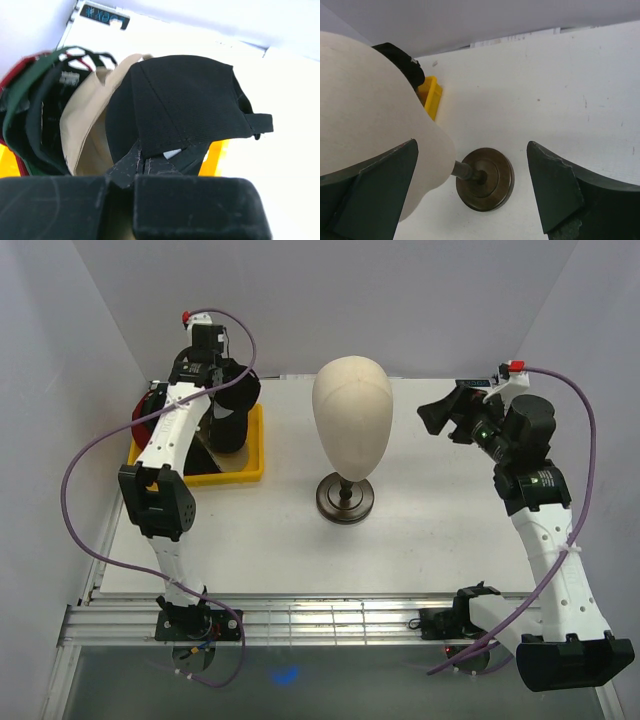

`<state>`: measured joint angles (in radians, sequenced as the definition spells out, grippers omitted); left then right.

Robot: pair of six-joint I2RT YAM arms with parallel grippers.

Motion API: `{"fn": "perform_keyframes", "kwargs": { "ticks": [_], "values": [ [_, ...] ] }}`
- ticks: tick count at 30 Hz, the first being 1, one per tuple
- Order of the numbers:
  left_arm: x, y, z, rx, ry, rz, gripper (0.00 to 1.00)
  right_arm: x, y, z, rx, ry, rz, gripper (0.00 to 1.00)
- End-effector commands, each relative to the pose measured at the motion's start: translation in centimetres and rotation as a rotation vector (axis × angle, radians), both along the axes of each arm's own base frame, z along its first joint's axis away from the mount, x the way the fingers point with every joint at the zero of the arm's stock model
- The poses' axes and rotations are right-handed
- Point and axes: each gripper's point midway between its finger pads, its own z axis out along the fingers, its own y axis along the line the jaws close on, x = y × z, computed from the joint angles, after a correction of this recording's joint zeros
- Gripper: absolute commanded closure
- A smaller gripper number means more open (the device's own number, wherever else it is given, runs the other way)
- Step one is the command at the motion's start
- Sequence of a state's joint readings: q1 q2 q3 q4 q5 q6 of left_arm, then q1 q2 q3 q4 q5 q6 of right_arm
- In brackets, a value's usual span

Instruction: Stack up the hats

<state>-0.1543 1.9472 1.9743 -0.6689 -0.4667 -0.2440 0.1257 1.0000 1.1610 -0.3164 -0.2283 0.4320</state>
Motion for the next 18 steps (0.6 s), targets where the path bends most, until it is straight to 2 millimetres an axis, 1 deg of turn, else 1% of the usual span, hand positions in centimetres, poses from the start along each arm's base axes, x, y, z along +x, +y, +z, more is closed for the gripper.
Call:
{"fn": "perform_keyframes", "kwargs": {
  "ticks": [1,2,4,5,6,7,8,10,11,12,13,14,15,16,17,18],
  "values": [
    [-1.0,-0.1,5.7,-0.024,-0.102,-0.018,1.00,-0.4,0.2,7.2,0.009,-0.228,0.019,0.05],
    [-0.9,-0.2,7.1,-0.033,-0.133,-0.022,1.00,-0.5,0.2,8.6,0.014,-0.265,0.022,0.05],
    [-1.0,-0.4,8.2,-0.048,-0.146,-0.031,1.00,-0.5,0.6,10.7,0.029,-0.336,0.043,0.05],
    [-1.0,-0.5,10.1,-0.059,-0.188,-0.031,1.00,-0.6,0.8,11.6,0.042,-0.363,0.054,0.05],
    [-1.0,-0.7,10.9,-0.070,-0.204,-0.040,1.00,-0.8,1.2,13.4,0.056,-0.417,0.077,0.05],
    [-1.2,-0.8,11.6,-0.082,-0.216,-0.044,1.00,-0.9,1.4,14.3,0.064,-0.443,0.092,0.05],
    [-1.4,-0.9,13.4,-0.096,-0.258,-0.049,1.00,-0.9,1.6,14.9,0.071,-0.459,0.106,0.05],
    [-1.7,-1.4,14.9,-0.127,-0.289,-0.065,1.00,-1.0,2.5,17.2,0.088,-0.518,0.142,0.04],
    [-2.1,-1.5,16.3,-0.139,-0.322,-0.070,1.00,-1.0,2.9,17.7,0.092,-0.531,0.157,0.03],
    [-2.3,-1.6,16.8,-0.149,-0.334,-0.079,1.00,-0.8,4.0,17.8,0.094,-0.531,0.188,0.02],
    [-2.5,-2.1,17.4,-0.165,-0.346,-0.097,1.00,-1.2,4.5,19.2,0.094,-0.565,0.206,0.02],
    [-2.7,-2.1,17.8,-0.172,-0.356,-0.100,1.00,-1.4,5.2,19.8,0.091,-0.578,0.226,0.02],
    [-3.2,-2.2,18.4,-0.179,-0.367,-0.105,1.00,-1.4,6.9,19.9,0.095,-0.575,0.264,0.02],
    [-3.5,-2.3,18.8,-0.185,-0.375,-0.110,1.00,-2.2,7.5,21.9,0.078,-0.630,0.280,0.02],
    [-3.8,-2.2,19.0,-0.192,-0.381,-0.106,1.00,-2.3,8.5,22.1,0.068,-0.628,0.300,0.02],
    [-4.3,-2.2,19.6,-0.196,-0.394,-0.105,1.00,-2.5,10.6,22.0,0.067,-0.619,0.342,0.02]
  ]
}}
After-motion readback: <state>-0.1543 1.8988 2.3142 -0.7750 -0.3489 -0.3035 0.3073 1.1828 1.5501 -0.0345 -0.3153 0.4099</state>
